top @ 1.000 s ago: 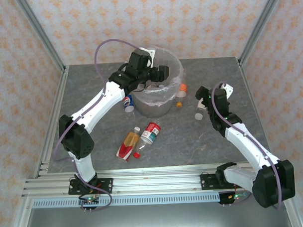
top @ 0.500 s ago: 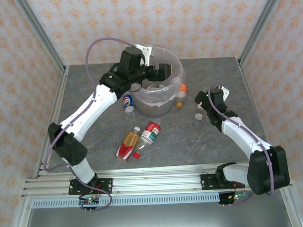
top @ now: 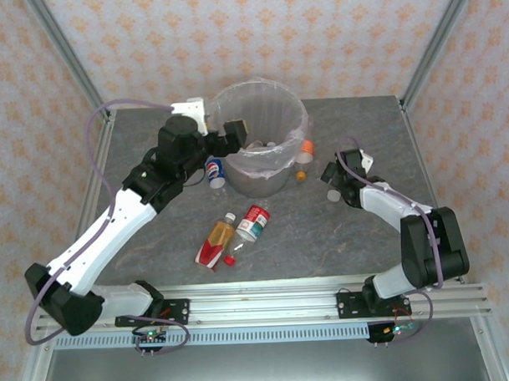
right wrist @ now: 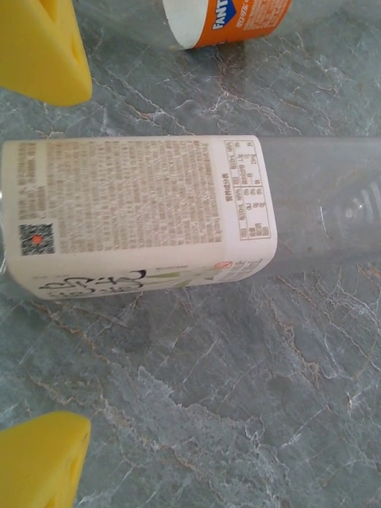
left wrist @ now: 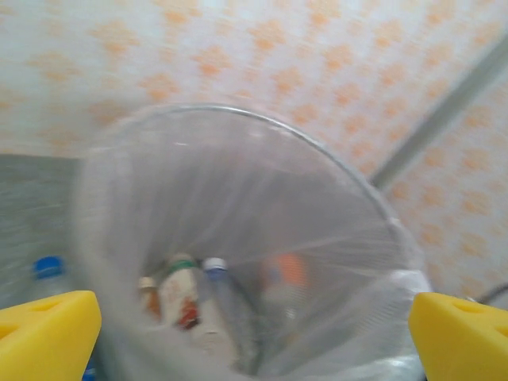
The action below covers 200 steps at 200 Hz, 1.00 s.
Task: Put the plastic bottles in the bin
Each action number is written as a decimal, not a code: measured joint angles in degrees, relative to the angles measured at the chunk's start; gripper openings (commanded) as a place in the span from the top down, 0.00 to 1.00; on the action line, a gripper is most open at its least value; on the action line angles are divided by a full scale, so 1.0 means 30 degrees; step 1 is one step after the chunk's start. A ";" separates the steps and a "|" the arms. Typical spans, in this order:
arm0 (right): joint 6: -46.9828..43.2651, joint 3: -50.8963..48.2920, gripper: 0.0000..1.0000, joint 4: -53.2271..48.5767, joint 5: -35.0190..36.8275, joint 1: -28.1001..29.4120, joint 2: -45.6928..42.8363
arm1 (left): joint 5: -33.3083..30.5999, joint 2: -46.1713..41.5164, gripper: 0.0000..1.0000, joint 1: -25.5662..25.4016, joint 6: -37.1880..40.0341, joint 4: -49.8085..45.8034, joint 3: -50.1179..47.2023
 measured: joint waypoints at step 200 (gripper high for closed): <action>-0.1617 0.5013 0.25 -0.1719 0.1501 0.0000 0.5952 | -0.8510 -0.1843 0.00 0.1872 -0.4918 -0.3060 -0.3417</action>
